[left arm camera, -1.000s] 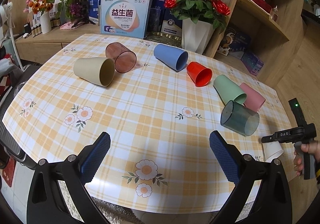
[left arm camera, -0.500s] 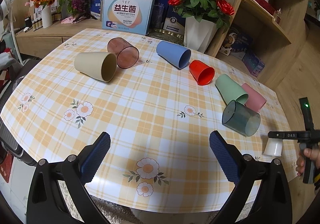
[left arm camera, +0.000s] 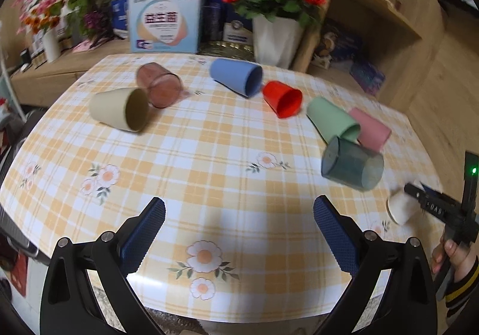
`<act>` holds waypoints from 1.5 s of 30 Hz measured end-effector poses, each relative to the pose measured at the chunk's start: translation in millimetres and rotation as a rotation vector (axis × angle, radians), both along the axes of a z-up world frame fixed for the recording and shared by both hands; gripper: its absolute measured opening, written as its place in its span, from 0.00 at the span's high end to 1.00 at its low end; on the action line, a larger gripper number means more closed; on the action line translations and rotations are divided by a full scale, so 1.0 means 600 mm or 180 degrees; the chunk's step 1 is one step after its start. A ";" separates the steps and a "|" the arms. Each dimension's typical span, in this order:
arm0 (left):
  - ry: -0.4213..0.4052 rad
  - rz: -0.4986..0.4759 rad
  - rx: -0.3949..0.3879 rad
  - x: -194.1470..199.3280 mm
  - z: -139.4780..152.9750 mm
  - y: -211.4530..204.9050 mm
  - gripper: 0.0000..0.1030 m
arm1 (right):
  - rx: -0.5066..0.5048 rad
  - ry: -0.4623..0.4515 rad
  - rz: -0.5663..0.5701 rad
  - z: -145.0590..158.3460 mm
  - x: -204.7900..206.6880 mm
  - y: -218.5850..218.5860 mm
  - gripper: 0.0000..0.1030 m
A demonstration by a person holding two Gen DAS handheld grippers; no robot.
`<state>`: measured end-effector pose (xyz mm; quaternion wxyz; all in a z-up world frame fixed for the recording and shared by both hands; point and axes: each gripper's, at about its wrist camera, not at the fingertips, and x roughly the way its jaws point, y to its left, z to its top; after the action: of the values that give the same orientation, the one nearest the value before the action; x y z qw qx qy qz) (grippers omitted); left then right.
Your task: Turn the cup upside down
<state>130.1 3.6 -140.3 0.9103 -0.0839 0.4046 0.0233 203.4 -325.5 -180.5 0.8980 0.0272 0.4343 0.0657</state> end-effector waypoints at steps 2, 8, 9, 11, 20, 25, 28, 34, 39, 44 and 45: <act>0.0041 -0.0062 0.0034 0.004 -0.007 -0.010 0.06 | 0.0017 -0.0043 -0.0033 -0.002 -0.010 0.004 0.51; 0.0149 -0.0264 0.0066 0.011 -0.026 -0.040 0.06 | -0.0174 -0.0204 0.0055 -0.009 -0.034 0.024 0.51; 0.0155 -0.0280 0.0061 0.011 -0.027 -0.042 0.06 | -0.0201 -0.0224 0.0063 -0.010 -0.037 0.026 0.51; 0.0154 -0.0309 0.0064 0.011 -0.028 -0.047 0.06 | -0.0238 -0.0250 0.0077 -0.011 -0.041 0.029 0.51; 0.0105 -0.0379 0.0105 0.006 -0.018 -0.056 0.06 | -0.0239 -0.0228 0.0053 -0.013 -0.045 0.031 0.43; -0.0001 -0.0445 0.0139 0.002 0.003 -0.058 0.06 | -0.0162 -0.0361 -0.0028 0.017 -0.053 0.024 0.32; -0.0101 -0.0475 0.0177 -0.002 0.024 -0.059 0.06 | -0.0050 -0.0456 -0.0049 0.049 -0.059 0.020 0.16; -0.0374 -0.0516 0.0289 -0.018 0.098 -0.057 0.06 | 0.0042 -0.0809 -0.0094 0.144 -0.097 0.026 0.15; -0.0639 -0.0521 0.0427 -0.041 0.170 -0.055 0.06 | 0.0052 -0.1089 -0.0103 0.227 -0.136 0.035 0.15; -0.0890 -0.0457 0.0400 -0.070 0.233 -0.042 0.06 | 0.0100 -0.1282 -0.0116 0.295 -0.170 0.040 0.15; -0.0928 -0.0449 0.0410 -0.075 0.241 -0.042 0.06 | 0.0109 -0.1305 -0.0121 0.302 -0.175 0.040 0.15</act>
<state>84.8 -21.6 4.2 0.9622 0.0007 0.2708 -0.0271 98.5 -301.5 0.8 0.9680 0.0367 0.2407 0.0603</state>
